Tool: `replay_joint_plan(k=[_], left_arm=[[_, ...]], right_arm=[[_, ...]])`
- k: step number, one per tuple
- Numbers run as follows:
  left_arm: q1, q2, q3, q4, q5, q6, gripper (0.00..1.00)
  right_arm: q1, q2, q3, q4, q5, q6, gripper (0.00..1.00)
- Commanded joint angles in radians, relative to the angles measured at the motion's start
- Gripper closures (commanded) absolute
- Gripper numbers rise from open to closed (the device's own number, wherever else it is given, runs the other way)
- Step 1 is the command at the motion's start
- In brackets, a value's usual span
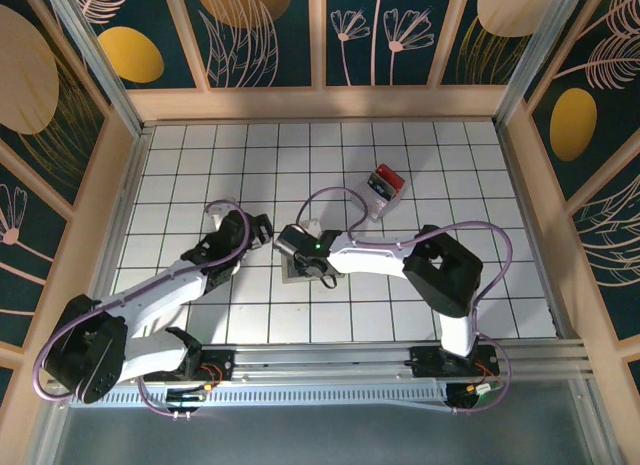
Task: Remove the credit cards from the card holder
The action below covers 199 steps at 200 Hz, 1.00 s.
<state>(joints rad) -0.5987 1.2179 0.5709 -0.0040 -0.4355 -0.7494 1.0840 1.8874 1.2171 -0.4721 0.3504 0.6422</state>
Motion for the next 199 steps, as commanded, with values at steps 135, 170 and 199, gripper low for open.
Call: replay_joint_plan(k=[135, 170, 199], left_arm=[[-0.240, 0.308, 0.063, 0.014, -0.101, 0.102, 0.01], [-0.265, 0.343, 0.066, -0.014, -0.094, 0.051, 0.01], [-0.265, 0.345, 0.052, -0.032, -0.110, 0.004, 0.01]], right_arm=[[-0.155, -0.141, -0.244, 0.137, -0.025, -0.083, 0.67], [-0.158, -0.181, -0.221, 0.109, -0.007, -0.098, 0.69], [-0.160, -0.234, -0.197, 0.079, 0.004, -0.086, 0.72]])
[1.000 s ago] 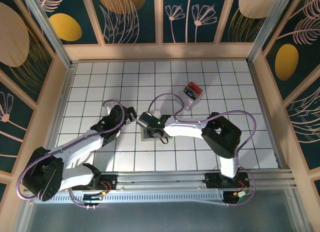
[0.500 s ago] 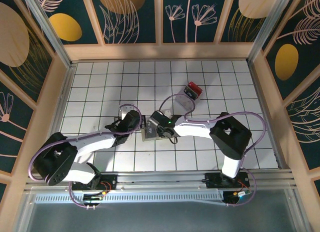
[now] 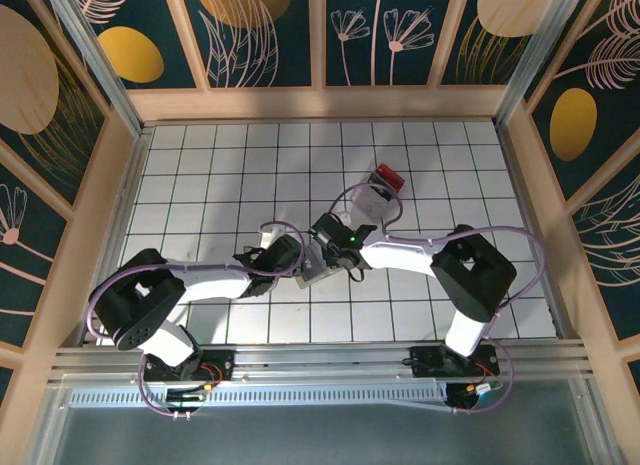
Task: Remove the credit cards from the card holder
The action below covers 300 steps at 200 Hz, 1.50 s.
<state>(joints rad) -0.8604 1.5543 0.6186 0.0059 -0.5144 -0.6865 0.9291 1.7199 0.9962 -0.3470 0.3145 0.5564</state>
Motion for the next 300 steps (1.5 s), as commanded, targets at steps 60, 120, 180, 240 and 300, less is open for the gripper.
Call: replay_joint_plan(k=[60, 120, 180, 240, 300], left_arm=[[-0.003, 0.021, 0.000, -0.060, -0.071, -0.115, 0.01], [-0.003, 0.023, 0.006, -0.062, -0.073, -0.133, 0.01], [-0.003, -0.077, -0.016, -0.078, -0.029, -0.159, 0.01], [-0.003, -0.119, -0.072, -0.086, 0.050, -0.218, 0.01], [-0.003, -0.062, -0.070, -0.073, 0.065, -0.213, 0.01]], right_arm=[[-0.029, -0.195, 0.036, -0.048, 0.013, 0.045, 0.75], [-0.058, -0.228, 0.067, -0.007, -0.149, 0.059, 0.85], [-0.097, -0.144, 0.048, 0.026, -0.331, 0.025, 0.83], [-0.133, -0.066, 0.037, 0.090, -0.531, -0.034, 0.76], [-0.139, 0.047, 0.061, 0.093, -0.629, -0.056, 0.82]])
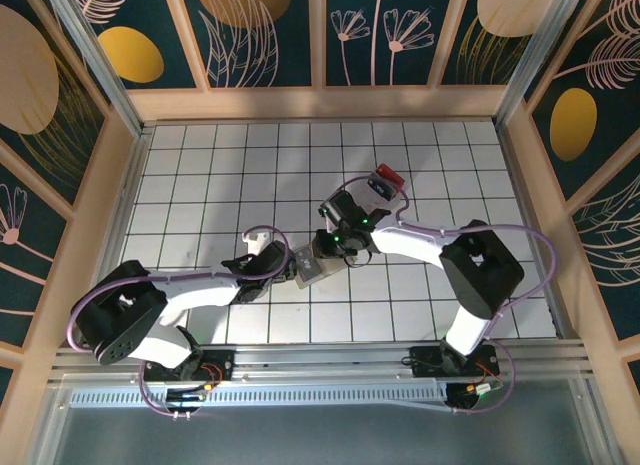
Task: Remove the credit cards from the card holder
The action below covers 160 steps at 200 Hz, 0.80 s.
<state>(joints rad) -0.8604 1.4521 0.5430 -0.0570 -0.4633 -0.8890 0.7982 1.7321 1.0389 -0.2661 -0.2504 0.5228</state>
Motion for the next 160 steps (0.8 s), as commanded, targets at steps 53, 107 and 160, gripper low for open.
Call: replay_joint_plan(k=[53, 107, 160], left_arm=[[-0.003, 0.103, 0.028, 0.002, 0.000, -0.012, 0.01], [-0.003, 0.113, 0.041, -0.018, -0.023, -0.015, 0.01], [-0.003, 0.128, 0.047, -0.028, -0.033, -0.022, 0.01]], right_arm=[[-0.034, 0.060, -0.020, 0.047, -0.109, -0.012, 0.81], [-0.038, 0.093, -0.029, 0.088, -0.158, -0.006, 0.81], [-0.039, 0.107, -0.036, 0.125, -0.194, 0.012, 0.83]])
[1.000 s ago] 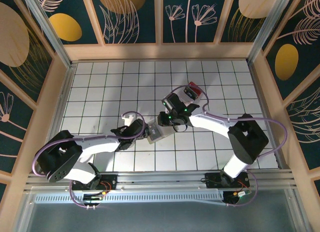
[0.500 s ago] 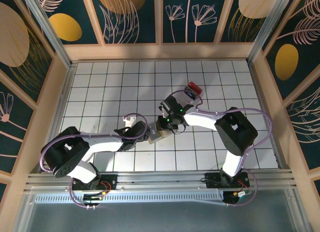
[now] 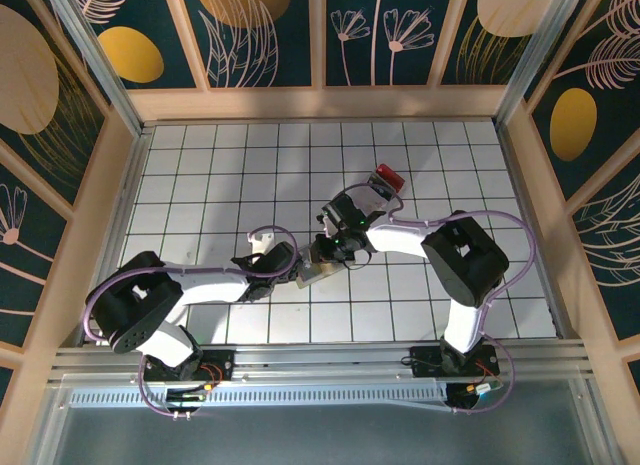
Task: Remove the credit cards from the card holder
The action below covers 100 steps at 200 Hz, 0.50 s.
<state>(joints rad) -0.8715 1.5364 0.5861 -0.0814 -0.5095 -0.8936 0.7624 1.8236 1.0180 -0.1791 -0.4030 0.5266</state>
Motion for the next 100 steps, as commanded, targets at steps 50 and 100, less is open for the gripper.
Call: replay_joint_plan(k=[50, 100], left_arm=[[0.009, 0.051, 0.000, -0.009, 0.006, -0.023, 0.01], [0.008, 0.066, 0.022, -0.045, -0.021, -0.026, 0.01]], right_arm=[[-0.006, -0.010, -0.019, 0.051, -0.061, 0.025, 0.85], [-0.013, -0.027, -0.063, 0.162, -0.164, 0.098, 0.87]])
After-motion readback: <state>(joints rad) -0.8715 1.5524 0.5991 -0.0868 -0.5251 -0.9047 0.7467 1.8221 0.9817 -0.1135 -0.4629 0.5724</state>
